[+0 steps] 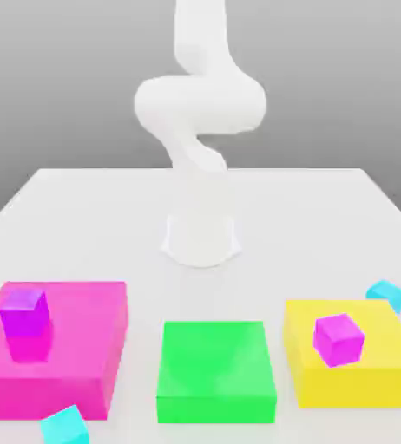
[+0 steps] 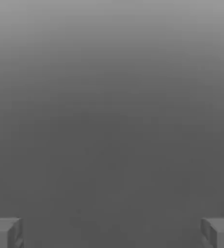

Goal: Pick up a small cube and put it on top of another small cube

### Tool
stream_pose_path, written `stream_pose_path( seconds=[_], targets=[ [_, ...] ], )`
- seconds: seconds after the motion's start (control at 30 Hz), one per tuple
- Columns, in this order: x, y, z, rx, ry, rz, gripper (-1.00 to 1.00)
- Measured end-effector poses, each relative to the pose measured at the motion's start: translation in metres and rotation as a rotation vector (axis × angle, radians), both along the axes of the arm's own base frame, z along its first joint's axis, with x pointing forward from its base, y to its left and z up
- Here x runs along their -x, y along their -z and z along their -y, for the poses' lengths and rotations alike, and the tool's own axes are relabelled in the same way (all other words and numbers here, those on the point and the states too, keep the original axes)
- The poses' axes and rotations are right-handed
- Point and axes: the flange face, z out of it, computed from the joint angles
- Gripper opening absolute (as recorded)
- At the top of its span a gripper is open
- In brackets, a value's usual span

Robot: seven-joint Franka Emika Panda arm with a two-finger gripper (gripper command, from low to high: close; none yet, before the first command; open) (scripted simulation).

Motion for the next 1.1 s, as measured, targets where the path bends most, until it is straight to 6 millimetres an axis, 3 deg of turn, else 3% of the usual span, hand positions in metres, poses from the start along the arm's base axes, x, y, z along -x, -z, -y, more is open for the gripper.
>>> stream_pose_path(
  seconds=[0.13, 0.3, 0.47, 0.63, 0.8, 0.9, 1.1],
  targets=[
    [-0.031, 0.069, -0.06, 0.112, -0.272, -0.091, 0.0],
    [-0.039, 0.157, -0.139, 0.25, -0.61, -0.182, 0.0],
    [-0.015, 0.248, -0.212, 0.39, -0.956, -0.254, 0.0],
    [0.035, 0.336, -0.27, 0.532, -1.307, -0.31, 0.0],
    [0.113, 0.419, -0.312, 0.683, -1.69, -0.346, 0.0],
    [0.154, 0.465, -0.316, 0.766, -1.891, -0.37, 0.0],
    [0.162, 0.53, -0.314, 0.785, -1.942, -0.382, 0.0]
  ],
)
